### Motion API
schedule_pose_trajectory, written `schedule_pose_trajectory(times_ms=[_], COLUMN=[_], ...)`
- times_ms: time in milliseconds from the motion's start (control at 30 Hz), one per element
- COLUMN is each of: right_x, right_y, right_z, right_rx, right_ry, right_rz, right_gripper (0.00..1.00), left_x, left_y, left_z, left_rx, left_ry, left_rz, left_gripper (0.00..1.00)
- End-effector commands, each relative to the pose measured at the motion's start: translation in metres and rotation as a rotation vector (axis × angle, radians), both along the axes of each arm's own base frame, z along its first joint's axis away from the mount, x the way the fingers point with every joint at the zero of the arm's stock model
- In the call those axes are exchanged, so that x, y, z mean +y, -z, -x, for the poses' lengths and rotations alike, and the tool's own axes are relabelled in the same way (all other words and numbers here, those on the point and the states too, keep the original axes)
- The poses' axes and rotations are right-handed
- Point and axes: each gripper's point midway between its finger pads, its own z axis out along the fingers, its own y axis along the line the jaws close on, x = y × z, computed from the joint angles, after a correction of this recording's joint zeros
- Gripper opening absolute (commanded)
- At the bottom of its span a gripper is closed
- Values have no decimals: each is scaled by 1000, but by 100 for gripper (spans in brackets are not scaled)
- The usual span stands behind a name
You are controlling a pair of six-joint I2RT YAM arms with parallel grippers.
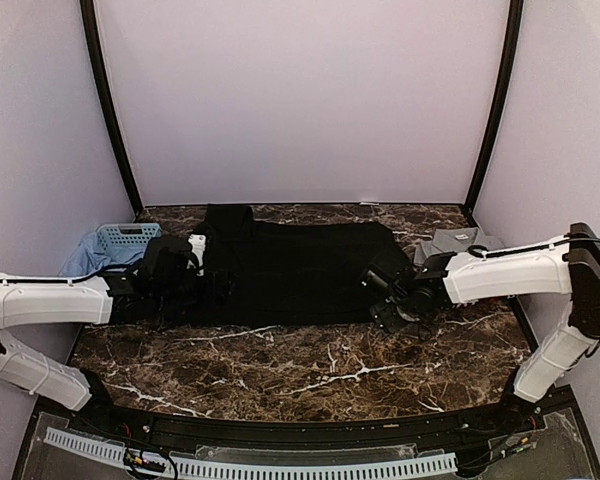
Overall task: Fold and stack the long sleeve shirts
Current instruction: Adjust the sleeve of the 1/3-folded shirt, then move the 1/3-folded shirt to the center of the board.
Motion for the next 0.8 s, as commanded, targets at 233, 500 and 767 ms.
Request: schedule_pose_trajectory(times_ms=[233, 500, 767], right_x=[90, 113, 93], right_y=[-47, -39, 2], right_z=[-17, -66, -73], right_rx=[7, 6, 96], right_ry=[-166, -151, -85], right_rz=[-389, -590, -613], right_gripper=[82, 79, 73], left_x=[-25, -69, -76], left_y=[7, 41, 84], left_z=[-53, -77, -86], left_rx=[65, 151, 226], left_ry=[32, 153, 138], left_rz=[-12, 29, 14], left_gripper=[74, 71, 65])
